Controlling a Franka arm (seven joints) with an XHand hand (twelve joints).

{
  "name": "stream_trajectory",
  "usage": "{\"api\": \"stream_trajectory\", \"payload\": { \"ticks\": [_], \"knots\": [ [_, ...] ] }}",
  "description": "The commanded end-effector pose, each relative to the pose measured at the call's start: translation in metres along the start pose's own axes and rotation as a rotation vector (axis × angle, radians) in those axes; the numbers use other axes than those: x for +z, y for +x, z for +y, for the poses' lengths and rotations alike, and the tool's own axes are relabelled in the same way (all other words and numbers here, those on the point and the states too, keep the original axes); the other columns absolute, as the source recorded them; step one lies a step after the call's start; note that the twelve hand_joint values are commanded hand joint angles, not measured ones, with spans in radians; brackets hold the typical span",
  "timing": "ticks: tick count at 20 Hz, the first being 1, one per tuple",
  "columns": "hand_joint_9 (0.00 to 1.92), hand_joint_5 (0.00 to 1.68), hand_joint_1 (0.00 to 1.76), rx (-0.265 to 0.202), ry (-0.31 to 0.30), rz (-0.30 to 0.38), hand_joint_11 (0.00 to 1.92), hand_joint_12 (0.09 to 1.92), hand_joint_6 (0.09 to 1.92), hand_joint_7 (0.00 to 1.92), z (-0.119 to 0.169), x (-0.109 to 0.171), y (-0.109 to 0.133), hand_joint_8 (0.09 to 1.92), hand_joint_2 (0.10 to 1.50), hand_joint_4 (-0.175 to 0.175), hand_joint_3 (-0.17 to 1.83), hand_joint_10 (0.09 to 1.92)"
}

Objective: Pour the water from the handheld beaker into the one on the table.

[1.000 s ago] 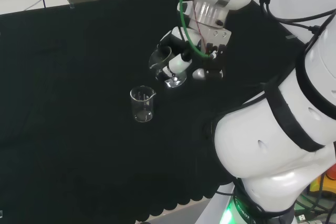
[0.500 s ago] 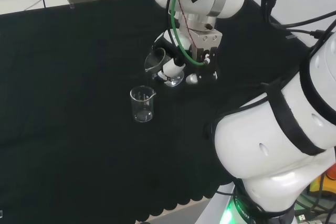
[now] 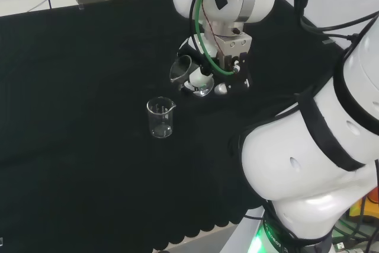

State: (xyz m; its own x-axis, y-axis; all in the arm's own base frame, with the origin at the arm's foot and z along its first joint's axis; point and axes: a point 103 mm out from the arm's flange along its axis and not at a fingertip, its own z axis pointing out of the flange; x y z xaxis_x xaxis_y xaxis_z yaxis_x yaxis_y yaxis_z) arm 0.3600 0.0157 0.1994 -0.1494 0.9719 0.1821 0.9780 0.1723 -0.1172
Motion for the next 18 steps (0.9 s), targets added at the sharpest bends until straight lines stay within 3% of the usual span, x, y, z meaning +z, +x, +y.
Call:
{"api": "stream_trajectory", "payload": {
  "ticks": [1, 9, 18],
  "knots": [
    [1.46, 1.34, 1.31, 0.021, 0.005, -0.051, 1.29, 0.87, 0.34, 1.63, 0.013, 0.003, -0.028, 0.09, 1.02, -0.101, -0.17, 0.73],
    [1.46, 1.33, 1.31, 0.023, 0.018, -0.079, 1.29, 0.87, 0.35, 1.63, 0.019, 0.009, -0.044, 0.09, 1.02, -0.102, -0.17, 0.73],
    [1.45, 1.33, 1.31, 0.011, 0.034, -0.103, 1.29, 0.88, 0.35, 1.63, 0.018, 0.014, -0.033, 0.09, 1.02, -0.102, -0.17, 0.74]
  ]
}}
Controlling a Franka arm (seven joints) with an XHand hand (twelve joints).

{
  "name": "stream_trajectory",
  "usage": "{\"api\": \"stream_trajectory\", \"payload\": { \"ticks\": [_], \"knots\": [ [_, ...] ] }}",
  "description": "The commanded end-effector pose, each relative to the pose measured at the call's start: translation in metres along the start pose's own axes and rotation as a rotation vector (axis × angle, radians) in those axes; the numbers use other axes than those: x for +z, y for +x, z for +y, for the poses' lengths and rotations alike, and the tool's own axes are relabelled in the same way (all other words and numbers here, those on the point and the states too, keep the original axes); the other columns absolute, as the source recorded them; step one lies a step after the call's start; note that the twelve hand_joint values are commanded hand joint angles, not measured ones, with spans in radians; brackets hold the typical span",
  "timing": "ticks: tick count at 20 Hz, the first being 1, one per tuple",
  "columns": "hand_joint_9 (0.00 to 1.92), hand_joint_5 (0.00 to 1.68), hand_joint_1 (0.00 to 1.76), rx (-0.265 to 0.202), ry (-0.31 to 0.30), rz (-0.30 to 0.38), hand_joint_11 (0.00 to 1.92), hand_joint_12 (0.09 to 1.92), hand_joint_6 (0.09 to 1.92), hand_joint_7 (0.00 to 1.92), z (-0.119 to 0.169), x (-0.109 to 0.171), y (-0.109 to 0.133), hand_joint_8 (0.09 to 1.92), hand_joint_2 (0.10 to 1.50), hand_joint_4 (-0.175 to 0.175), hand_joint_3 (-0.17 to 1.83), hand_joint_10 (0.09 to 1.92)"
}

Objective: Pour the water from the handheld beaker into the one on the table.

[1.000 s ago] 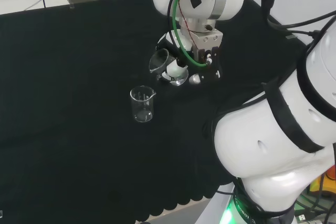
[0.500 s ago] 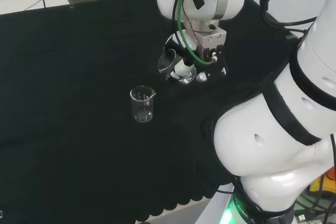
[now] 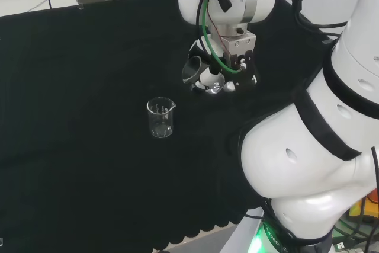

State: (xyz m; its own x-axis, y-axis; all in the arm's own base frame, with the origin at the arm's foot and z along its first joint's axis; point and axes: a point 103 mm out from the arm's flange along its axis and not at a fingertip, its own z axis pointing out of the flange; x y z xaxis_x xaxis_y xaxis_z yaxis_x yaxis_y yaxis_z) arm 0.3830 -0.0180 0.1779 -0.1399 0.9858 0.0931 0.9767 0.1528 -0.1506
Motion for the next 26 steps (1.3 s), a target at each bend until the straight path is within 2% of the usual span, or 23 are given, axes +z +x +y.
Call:
{"api": "stream_trajectory", "payload": {
  "ticks": [1, 9, 26],
  "knots": [
    [1.45, 1.33, 1.31, -0.015, 0.002, -0.02, 1.29, 0.88, 0.35, 1.63, -0.002, 0.002, 0.009, 0.09, 1.02, -0.103, -0.17, 0.74],
    [1.45, 1.33, 1.31, -0.045, -0.006, -0.073, 1.29, 0.88, 0.35, 1.63, -0.005, 0.004, 0.029, 0.09, 1.02, -0.106, -0.17, 0.75],
    [1.45, 1.33, 1.32, -0.068, -0.028, -0.189, 1.28, 0.89, 0.35, 1.63, -0.006, 0.01, 0.058, 0.09, 1.02, -0.112, -0.17, 0.76]
  ]
}}
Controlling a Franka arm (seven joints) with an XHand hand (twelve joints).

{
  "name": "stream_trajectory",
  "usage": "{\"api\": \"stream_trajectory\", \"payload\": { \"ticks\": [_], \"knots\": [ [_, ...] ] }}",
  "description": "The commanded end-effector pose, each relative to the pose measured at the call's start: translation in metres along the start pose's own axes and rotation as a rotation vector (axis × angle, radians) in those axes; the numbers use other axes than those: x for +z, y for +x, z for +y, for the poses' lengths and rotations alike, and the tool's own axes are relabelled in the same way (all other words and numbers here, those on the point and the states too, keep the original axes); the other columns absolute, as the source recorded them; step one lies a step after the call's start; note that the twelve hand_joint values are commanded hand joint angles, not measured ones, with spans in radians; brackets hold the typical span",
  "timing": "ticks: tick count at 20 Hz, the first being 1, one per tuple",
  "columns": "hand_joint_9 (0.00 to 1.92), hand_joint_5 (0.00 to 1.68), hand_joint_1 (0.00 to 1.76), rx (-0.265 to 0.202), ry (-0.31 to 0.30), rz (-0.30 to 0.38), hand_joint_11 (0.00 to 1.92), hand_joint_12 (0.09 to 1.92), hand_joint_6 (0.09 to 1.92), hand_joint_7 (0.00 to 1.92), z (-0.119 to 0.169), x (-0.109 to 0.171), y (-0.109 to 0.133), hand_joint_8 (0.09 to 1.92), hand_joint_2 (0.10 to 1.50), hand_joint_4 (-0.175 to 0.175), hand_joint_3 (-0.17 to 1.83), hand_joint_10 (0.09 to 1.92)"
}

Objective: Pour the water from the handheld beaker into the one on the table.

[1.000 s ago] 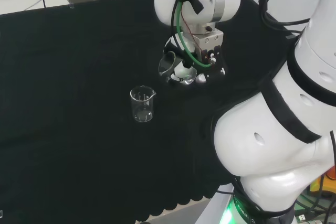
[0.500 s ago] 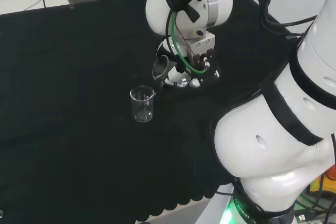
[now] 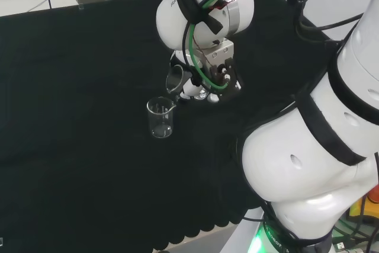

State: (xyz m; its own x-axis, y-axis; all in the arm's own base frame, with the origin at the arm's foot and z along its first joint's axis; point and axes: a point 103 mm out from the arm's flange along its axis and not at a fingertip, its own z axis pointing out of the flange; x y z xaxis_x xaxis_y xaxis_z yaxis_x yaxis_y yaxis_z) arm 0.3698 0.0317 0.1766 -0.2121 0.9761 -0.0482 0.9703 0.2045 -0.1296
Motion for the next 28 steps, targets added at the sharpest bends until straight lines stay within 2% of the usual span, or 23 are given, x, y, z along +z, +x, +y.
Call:
{"api": "stream_trajectory", "payload": {
  "ticks": [1, 28],
  "knots": [
    [1.45, 1.33, 1.32, -0.016, -0.008, -0.047, 1.28, 0.89, 0.35, 1.63, -0.0001, 0.0021, 0.0086, 0.09, 1.02, -0.112, -0.17, 0.76],
    [1.44, 1.31, 1.32, -0.018, -0.045, -0.233, 1.27, 0.9, 0.39, 1.63, 0.005, 0.0023, 0.0174, 0.09, 1.02, -0.118, -0.17, 0.77]
  ]
}}
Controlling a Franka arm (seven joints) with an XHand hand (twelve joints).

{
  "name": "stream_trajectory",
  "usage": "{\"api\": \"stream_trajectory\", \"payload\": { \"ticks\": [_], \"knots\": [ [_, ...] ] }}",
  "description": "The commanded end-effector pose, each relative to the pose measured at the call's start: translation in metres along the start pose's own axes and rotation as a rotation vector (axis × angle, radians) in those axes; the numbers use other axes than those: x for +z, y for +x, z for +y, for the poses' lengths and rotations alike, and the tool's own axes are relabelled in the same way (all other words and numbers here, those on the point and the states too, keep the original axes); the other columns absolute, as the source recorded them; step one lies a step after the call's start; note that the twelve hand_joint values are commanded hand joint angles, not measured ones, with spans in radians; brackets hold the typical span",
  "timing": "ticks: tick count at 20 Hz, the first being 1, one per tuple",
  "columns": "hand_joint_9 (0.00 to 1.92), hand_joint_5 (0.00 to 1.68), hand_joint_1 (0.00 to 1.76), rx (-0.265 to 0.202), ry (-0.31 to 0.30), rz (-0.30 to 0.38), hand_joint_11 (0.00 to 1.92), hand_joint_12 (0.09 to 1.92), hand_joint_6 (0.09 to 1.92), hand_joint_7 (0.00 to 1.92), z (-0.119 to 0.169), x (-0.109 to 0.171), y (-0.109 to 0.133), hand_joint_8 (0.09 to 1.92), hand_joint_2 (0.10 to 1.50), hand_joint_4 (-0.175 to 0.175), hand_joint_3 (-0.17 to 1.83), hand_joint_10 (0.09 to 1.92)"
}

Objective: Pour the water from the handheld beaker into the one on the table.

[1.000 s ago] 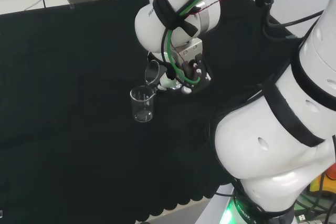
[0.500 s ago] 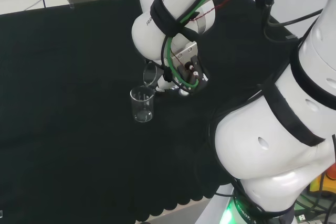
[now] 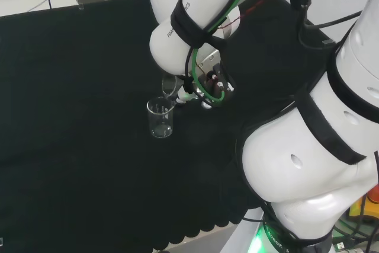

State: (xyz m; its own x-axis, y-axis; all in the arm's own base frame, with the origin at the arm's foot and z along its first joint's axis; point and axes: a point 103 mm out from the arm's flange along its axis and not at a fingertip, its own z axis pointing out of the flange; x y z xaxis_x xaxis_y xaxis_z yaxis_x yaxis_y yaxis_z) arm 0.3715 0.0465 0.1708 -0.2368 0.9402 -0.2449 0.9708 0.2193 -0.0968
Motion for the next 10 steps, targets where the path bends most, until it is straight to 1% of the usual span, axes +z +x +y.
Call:
{"api": "stream_trajectory", "payload": {
  "ticks": [1, 10],
  "knots": [
    [1.44, 1.31, 1.32, -0.011, -0.013, -0.041, 1.27, 0.9, 0.39, 1.63, -0.0006, -0.0033, 0.0032, 0.09, 1.02, -0.118, -0.17, 0.77],
    [1.44, 1.31, 1.32, -0.016, -0.019, -0.103, 1.26, 0.9, 0.4, 1.63, -0.0049, -0.0038, 0.0059, 0.09, 1.02, -0.117, -0.17, 0.77]
  ]
}}
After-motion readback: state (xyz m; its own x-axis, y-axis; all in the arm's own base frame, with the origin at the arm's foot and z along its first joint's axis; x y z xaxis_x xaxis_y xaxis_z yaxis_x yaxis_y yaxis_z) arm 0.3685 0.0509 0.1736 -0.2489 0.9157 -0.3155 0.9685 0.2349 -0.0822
